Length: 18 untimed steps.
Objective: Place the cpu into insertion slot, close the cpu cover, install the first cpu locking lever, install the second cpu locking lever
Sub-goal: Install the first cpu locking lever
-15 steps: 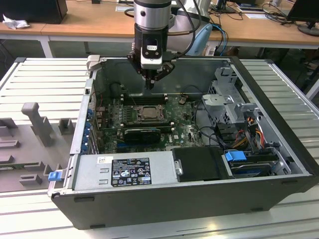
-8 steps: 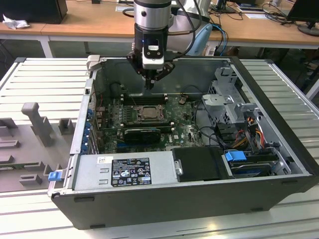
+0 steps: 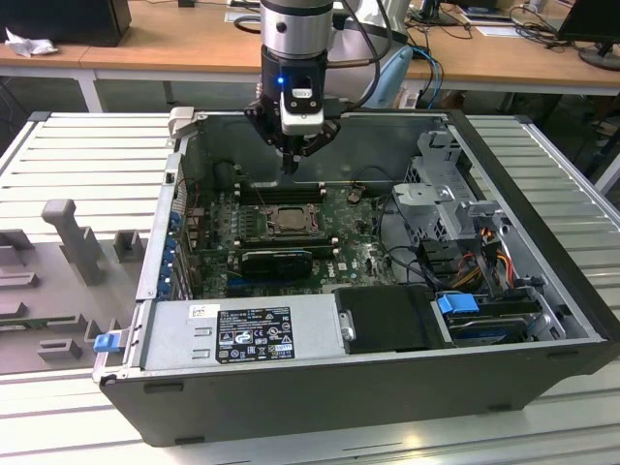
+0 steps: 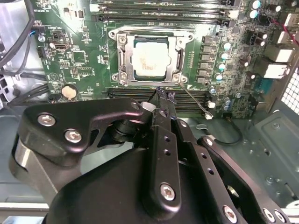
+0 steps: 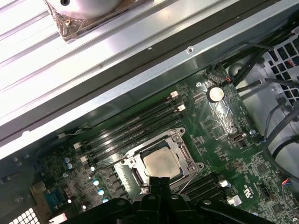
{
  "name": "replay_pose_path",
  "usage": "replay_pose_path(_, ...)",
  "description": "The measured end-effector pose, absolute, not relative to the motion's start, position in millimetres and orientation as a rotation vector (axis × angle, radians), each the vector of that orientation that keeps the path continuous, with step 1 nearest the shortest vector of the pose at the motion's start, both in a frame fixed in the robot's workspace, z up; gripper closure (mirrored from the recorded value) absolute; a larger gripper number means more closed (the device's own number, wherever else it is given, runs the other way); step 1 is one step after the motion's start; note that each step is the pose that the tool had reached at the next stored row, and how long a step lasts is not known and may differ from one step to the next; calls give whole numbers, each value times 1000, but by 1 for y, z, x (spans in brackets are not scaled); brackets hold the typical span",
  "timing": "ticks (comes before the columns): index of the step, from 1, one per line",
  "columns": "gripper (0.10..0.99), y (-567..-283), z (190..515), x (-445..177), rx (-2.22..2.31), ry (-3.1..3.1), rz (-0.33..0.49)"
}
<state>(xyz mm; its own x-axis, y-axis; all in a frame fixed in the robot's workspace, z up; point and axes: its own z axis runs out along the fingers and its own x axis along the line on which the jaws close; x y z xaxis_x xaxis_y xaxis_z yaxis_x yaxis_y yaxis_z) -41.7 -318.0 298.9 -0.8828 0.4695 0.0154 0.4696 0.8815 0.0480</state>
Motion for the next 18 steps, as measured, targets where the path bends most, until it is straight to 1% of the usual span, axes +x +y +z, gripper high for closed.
replay_pose_path(18,980,-318,299,-42,-489,-3094,-78)
